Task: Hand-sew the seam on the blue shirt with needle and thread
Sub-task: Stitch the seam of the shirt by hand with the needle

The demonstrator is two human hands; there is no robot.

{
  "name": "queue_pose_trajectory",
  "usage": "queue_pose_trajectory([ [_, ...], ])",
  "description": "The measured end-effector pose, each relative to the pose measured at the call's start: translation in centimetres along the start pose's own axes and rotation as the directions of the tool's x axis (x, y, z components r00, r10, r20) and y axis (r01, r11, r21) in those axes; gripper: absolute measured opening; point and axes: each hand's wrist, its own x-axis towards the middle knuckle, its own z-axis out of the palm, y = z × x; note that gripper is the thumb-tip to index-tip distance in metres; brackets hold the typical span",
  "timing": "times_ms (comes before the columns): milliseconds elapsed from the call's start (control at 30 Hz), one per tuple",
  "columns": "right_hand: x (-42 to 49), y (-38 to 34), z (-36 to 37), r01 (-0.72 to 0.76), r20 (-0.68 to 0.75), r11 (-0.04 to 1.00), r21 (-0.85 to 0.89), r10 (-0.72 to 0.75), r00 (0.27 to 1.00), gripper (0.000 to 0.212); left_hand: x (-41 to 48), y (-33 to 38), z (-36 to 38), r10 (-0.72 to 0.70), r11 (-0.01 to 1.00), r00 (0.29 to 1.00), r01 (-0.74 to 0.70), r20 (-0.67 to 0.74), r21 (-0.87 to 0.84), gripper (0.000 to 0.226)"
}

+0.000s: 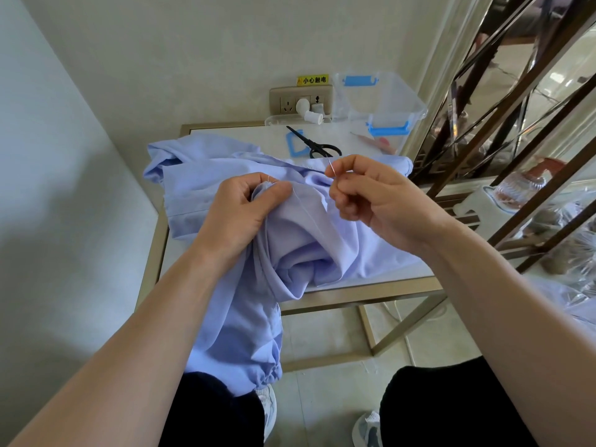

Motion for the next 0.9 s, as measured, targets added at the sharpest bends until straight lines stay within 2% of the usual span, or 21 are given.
queue_pose_trajectory([
  [67,0.0,-0.1,0.1,0.058,-0.009,0.993,-0.106,-0.060,0.998,0.015,0.0,0.1,0.0,0.000,1.000,1.000,0.000,0.010,0.010,0.026],
  [233,0.0,-0.5,0.4,0.042,-0.097,0.995,-0.087,-0.050,0.994,0.003,-0.1,0.1,-0.1,-0.011,1.000,0.999,0.012,0.042,-0.006,0.026],
  [333,0.2,-0.6,0.9,-0.017,-0.059,0.998,-0.056,0.013,0.998,0.008,-0.2,0.2,-0.1,0.006,1.000,0.997,-0.005,0.074,-0.016,0.028],
  [467,0.3,-0.4,1.3,-0.048,0.066,0.997,-0.056,0.051,0.997,0.013,-0.3,0.3,-0.1,0.014,1.000,0.996,-0.012,0.083,-0.025,0.022],
  [567,0.3,-0.4,1.1,-0.052,0.024,0.997,-0.063,0.053,0.998,0.017,-0.3,0.4,-0.3,0.011,1.000,0.997,-0.009,0.075,-0.020,0.011],
  [667,0.2,-0.4,1.1,-0.061,0.006,0.995,-0.077,0.062,0.998,0.016,-0.3,0.5,-0.2,0.006,1.000,0.998,-0.005,0.066,-0.019,0.020],
  [800,0.2,-0.3,1.2,-0.069,-0.015,0.993,-0.098,0.068,0.998,0.020,-0.4,0.6,-0.2,0.014,0.999,0.998,-0.011,0.068,-0.041,0.015],
  [900,0.2,-0.3,1.2,-0.068,-0.036,0.992,-0.110,0.065,0.997,0.020,-0.5,0.6,-0.3,0.022,0.999,0.997,-0.019,0.075,-0.036,0.022],
])
